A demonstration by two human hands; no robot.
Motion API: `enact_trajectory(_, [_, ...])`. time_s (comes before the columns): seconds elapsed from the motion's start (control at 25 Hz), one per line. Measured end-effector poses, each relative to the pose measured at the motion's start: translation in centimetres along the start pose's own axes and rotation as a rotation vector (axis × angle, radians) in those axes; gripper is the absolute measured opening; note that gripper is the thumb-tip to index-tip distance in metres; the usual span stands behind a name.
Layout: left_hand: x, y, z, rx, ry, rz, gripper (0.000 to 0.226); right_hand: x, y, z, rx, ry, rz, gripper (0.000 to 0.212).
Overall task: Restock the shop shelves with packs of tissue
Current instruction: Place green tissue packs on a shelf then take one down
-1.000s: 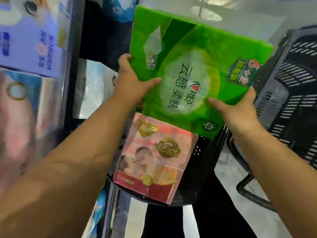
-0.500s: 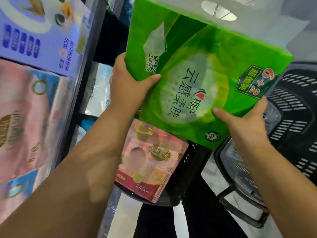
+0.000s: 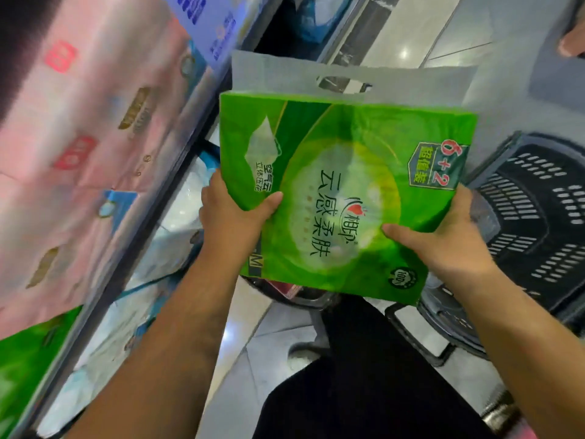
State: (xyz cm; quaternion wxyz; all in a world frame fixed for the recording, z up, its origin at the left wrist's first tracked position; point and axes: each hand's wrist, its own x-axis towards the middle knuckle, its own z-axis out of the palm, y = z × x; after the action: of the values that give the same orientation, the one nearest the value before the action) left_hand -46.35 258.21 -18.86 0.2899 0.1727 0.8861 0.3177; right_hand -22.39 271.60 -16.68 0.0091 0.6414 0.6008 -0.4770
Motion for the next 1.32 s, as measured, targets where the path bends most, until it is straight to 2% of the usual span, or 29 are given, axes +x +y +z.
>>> enact_trajectory(0.12, [-6.3,-4.9,-5.2,-0.097,0.072,-0.086,0.081,-5.7,-1.4,2.5,-0.100,-0.089,-0.098,0.103])
enact_trajectory(0.32, [-18.5,-12.1,-15.2,-0.273,0.207,-0.255,0.084,-17.2,-5.4,6.5,-0.313,-0.256,-0.334,0.098])
enact_trajectory(0.44, [-27.4,-15.4,-21.6,-0.287,0.337,-0.297,0.086,-25.3,-8.0,8.7,-0.421,-0.335,-0.498,0.102])
enact_trajectory(0.6, [-37.0,-17.4,-28.9,-0.347,0.515,-0.274,0.077,-34.5,-10.8,10.9,-0.476,-0.410,-0.680,0.106])
enact_trajectory(0.88, [-50.1,-17.3,-39.0,-0.265,0.784,-0.270,0.088,-48.2,-15.7,11.8,-0.436,-0.515,-0.984,0.098])
enact_trajectory(1.12, [-54.4,-14.1,-46.0,-0.197,0.951,-0.222,0.087,-54.3,-21.3,10.7,-0.377,-0.543,-1.210,0.107])
enact_trajectory(1.32, [-55.5,-10.3,-52.0,-0.130,1.117,-0.199,0.085,-58.0,-28.0,9.5,-0.285,-0.555,-1.380,0.104])
